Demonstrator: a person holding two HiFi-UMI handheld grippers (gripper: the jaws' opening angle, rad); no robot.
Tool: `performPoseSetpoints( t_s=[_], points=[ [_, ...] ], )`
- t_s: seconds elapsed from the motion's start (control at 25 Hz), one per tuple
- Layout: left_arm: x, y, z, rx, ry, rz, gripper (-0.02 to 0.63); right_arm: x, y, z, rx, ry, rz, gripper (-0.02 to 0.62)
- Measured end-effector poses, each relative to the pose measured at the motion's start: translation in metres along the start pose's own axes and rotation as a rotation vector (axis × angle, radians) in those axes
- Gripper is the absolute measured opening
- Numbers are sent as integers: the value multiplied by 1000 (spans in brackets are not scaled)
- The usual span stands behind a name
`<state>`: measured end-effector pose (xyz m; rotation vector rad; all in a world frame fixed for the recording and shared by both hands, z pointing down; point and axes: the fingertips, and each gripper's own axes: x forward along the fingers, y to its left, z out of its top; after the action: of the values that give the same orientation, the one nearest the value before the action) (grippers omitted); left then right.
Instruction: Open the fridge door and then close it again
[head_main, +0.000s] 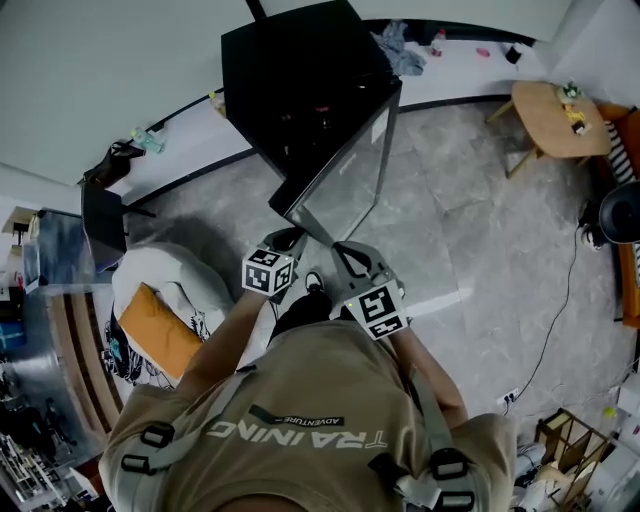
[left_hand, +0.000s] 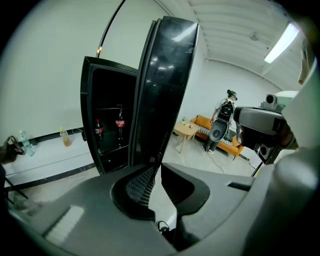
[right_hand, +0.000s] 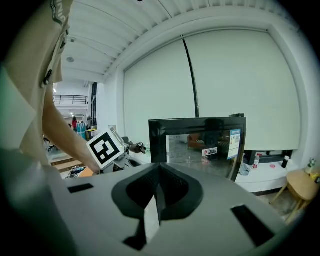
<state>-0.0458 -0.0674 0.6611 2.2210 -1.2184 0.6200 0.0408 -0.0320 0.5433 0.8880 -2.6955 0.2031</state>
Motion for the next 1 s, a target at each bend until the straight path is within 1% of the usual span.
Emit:
performPoseSetpoints(
  t_s=[0.16, 0.28, 0.44, 0.52, 0.64, 0.8, 0.92, 1.0],
  points=[
    [1, -6, 0, 9, -9, -32, 35, 2, 3, 2, -6, 12, -32, -3],
    [4, -12, 0, 1, -28, -62, 35, 0, 4, 0, -3, 29, -84, -4],
    [3, -18, -3, 17, -31, -78, 35, -5, 14, 0, 2, 53, -135, -3],
    [3, -19, -3, 33, -30, -72, 35, -7, 15, 0, -3, 63, -154, -3],
    [4, -19, -1, 86, -33, -43, 35, -11, 17, -2, 0, 85, -176, -5],
    [6, -22, 0, 71, -32, -55, 35, -16, 20, -5, 7, 97, -188, -3],
    [4, -27, -3, 72, -19, -67, 35, -19, 20, -7, 7, 78, -196, -3],
    [4, -32, -3, 74, -21, -61, 35, -23, 16, -8, 7, 74, -195, -3]
  ],
)
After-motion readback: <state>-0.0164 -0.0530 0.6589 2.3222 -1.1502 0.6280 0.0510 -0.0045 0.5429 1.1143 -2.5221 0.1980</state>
